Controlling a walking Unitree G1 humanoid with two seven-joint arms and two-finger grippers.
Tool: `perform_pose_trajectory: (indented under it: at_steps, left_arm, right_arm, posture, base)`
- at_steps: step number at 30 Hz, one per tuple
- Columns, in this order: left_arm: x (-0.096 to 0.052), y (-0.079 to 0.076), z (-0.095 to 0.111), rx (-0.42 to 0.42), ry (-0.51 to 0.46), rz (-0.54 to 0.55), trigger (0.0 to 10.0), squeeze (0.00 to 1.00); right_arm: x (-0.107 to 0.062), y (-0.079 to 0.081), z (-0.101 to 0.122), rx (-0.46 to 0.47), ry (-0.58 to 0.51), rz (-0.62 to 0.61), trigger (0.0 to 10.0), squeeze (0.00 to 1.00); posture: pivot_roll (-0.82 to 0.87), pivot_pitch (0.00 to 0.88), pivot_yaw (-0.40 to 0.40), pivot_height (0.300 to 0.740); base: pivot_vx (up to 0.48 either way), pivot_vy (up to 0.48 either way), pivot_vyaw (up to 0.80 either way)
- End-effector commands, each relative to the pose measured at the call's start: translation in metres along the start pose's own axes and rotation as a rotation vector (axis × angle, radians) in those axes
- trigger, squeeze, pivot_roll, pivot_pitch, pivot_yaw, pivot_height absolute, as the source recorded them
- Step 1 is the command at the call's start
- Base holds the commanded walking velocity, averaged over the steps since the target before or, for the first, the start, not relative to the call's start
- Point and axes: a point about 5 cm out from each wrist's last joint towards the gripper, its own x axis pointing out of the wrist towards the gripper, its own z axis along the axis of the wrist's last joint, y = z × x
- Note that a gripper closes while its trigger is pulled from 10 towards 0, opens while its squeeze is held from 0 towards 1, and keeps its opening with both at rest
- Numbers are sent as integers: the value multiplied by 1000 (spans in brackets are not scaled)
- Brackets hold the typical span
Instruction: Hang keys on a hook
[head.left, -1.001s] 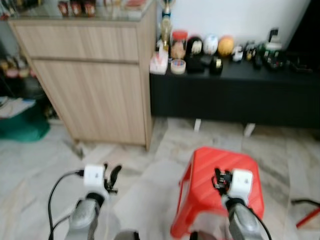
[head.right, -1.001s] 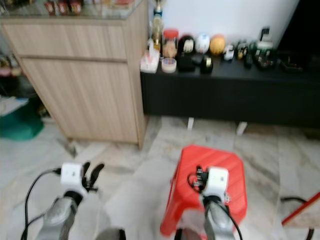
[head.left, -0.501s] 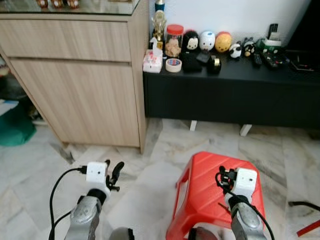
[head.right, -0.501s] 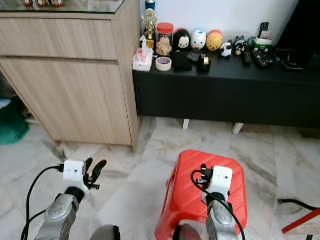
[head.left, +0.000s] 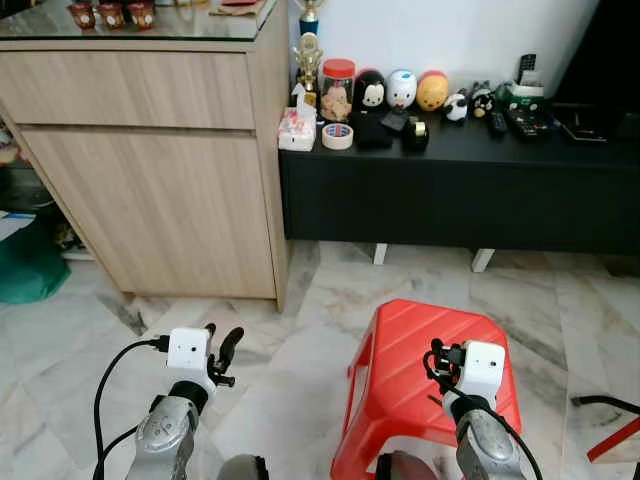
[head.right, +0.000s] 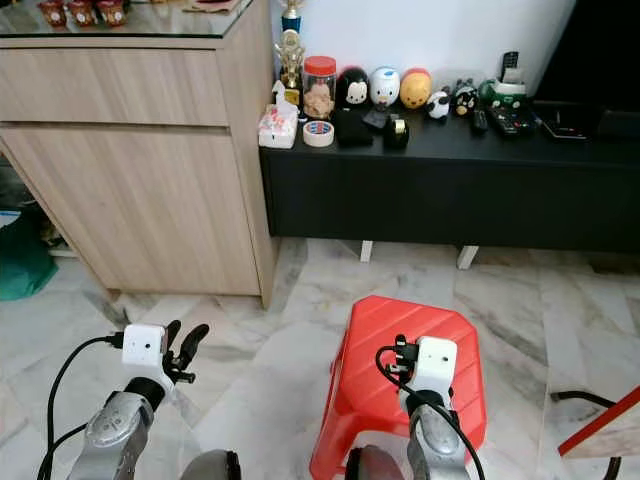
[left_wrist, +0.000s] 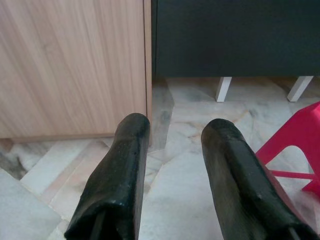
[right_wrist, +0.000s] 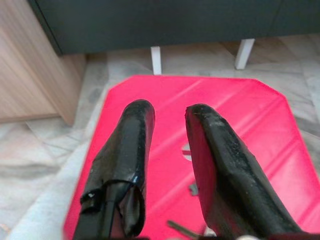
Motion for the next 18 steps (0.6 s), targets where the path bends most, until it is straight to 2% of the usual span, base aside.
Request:
perform_pose_trajectory:
  at_steps: [1, 10, 18]
  left_arm:
    - [-2, 0, -2, 38, 9, -10, 10000, 0]
    - [-2, 0, -2, 23, 11, -3, 10000, 0]
    - [-2, 1, -2, 22, 14, 6, 10000, 0]
  right_arm:
    - [2, -3, 1, -17, 16, -7, 10000, 0]
    - [5, -7, 3, -20, 20, -8, 10000, 0]
    - [8, -4, -4, -56, 98, 31, 10000, 0]
  posture:
    - [54, 33, -41, 628]
    - [53, 33, -42, 628]
    - [53, 33, -42, 628]
  base:
    - [0, -270, 0]
    - [0, -406, 0]
    - [0, 0, 0]
